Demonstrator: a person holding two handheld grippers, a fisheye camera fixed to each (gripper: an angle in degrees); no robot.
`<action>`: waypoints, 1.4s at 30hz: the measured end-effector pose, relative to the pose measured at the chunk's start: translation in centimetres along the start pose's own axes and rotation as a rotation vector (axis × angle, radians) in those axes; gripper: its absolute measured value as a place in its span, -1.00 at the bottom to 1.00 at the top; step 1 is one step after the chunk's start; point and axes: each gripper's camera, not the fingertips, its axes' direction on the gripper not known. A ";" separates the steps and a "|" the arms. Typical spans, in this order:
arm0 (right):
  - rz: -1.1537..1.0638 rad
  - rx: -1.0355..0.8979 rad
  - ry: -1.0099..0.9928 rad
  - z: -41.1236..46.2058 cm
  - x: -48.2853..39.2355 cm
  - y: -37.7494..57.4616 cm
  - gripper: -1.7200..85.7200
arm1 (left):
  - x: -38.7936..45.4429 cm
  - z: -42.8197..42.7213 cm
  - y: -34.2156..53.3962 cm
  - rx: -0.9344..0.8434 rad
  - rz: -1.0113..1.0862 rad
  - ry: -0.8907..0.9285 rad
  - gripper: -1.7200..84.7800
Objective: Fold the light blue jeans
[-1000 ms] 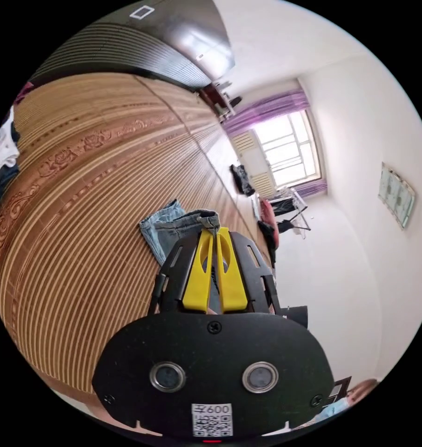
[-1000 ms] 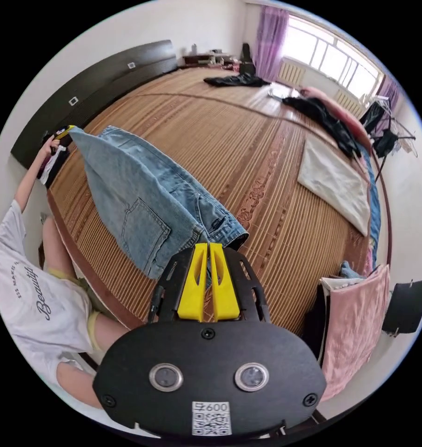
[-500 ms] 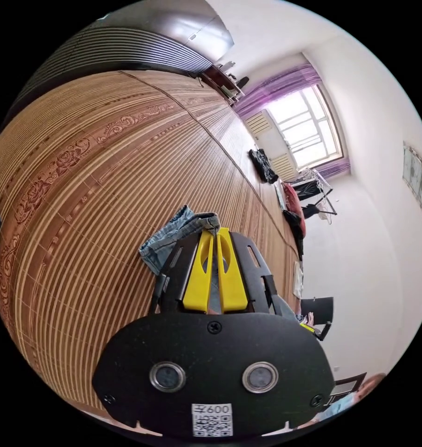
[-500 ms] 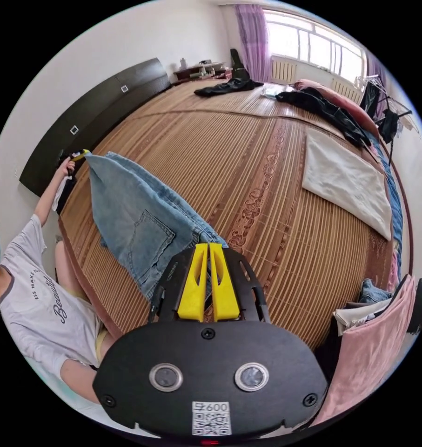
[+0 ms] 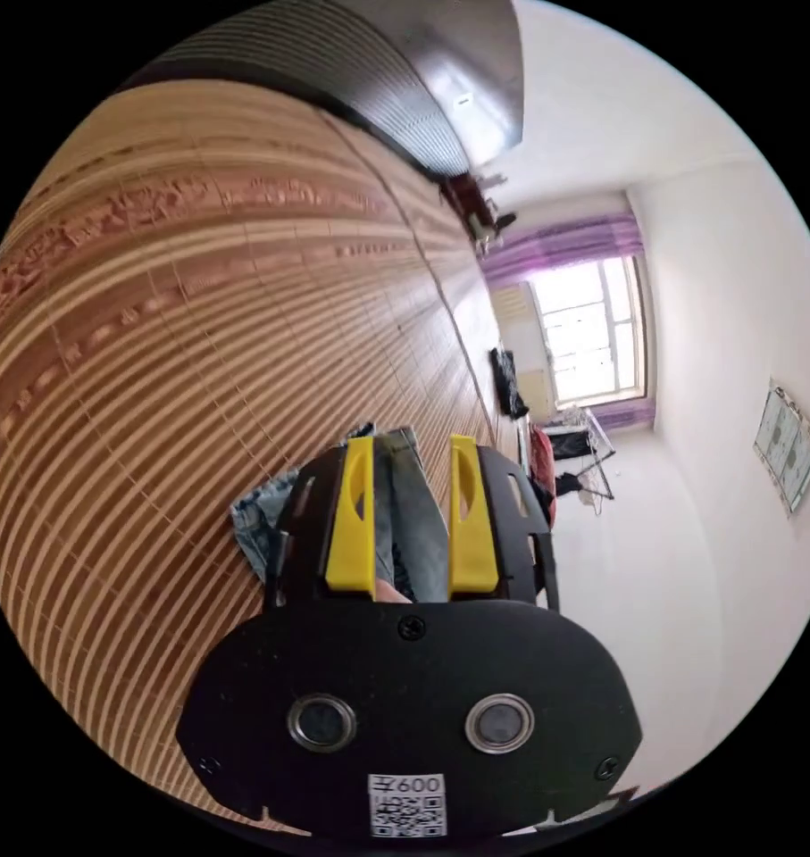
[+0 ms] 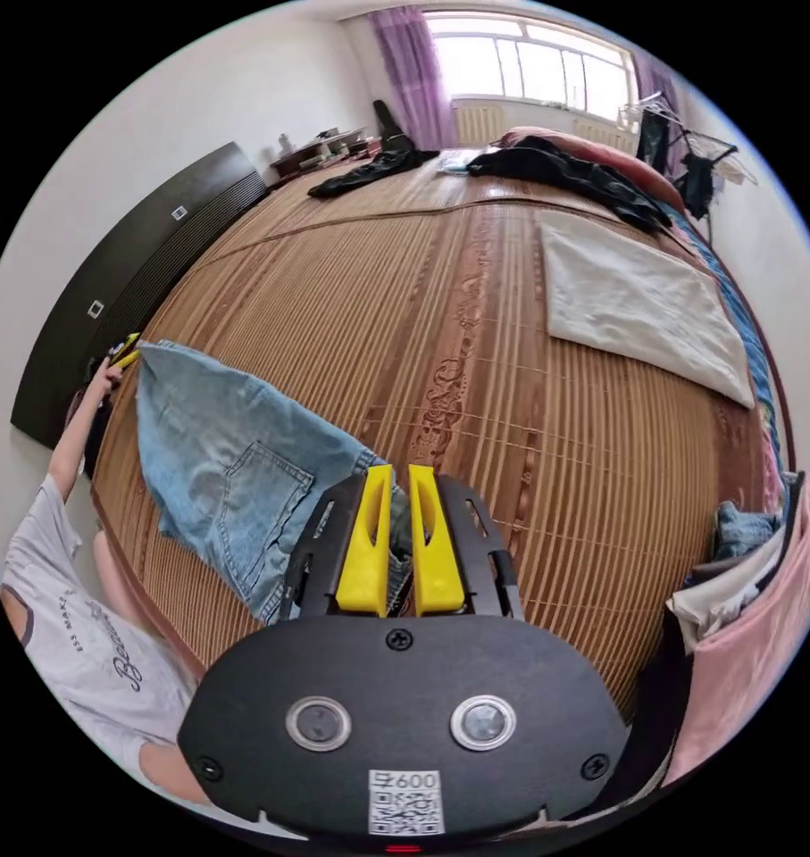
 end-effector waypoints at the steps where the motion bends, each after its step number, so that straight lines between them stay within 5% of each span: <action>1: -0.012 0.034 0.072 -0.7 -1.5 1.4 -0.96 | 0.5 -0.9 0.5 0.059 0.093 -0.067 -0.68; 3: -0.025 0.126 0.214 -2.2 -4.4 4.3 -0.97 | 2.0 -1.2 1.9 0.087 0.297 -0.181 -0.69; 5: -0.055 0.264 0.327 -3.7 -9.4 9.1 -0.97 | 4.7 1.4 5.5 -0.089 0.694 -0.216 -0.80; 8: -0.094 0.274 0.258 -2.4 -15.1 13.4 -0.98 | 5.9 6.3 13.9 -0.271 1.062 -0.354 -0.91; 13: -0.251 -0.108 0.251 11.1 -21.0 14.3 -0.98 | -0.3 17.8 23.6 -0.482 1.220 -0.732 -0.94; 17: -0.238 -0.115 0.280 13.7 -20.2 14.8 -0.98 | -3.9 19.8 32.2 -0.411 1.450 -0.990 -0.94; 21: -0.167 -0.152 0.193 13.9 -16.7 16.7 -0.98 | -8.8 16.1 36.3 -0.450 1.476 -1.005 -0.95; 31: -0.212 -0.236 0.211 12.1 -12.8 33.6 -0.98 | -23.9 -8.7 51.6 -0.572 1.461 -0.952 -0.94; 37: -0.131 -0.146 0.074 12.3 -4.9 37.6 -0.98 | -28.8 -18.9 46.2 -0.439 1.135 -0.785 -0.92; 42: -0.114 0.182 0.024 6.8 -0.8 41.4 -0.97 | -29.4 -28.4 39.1 -0.169 0.942 -0.672 -0.81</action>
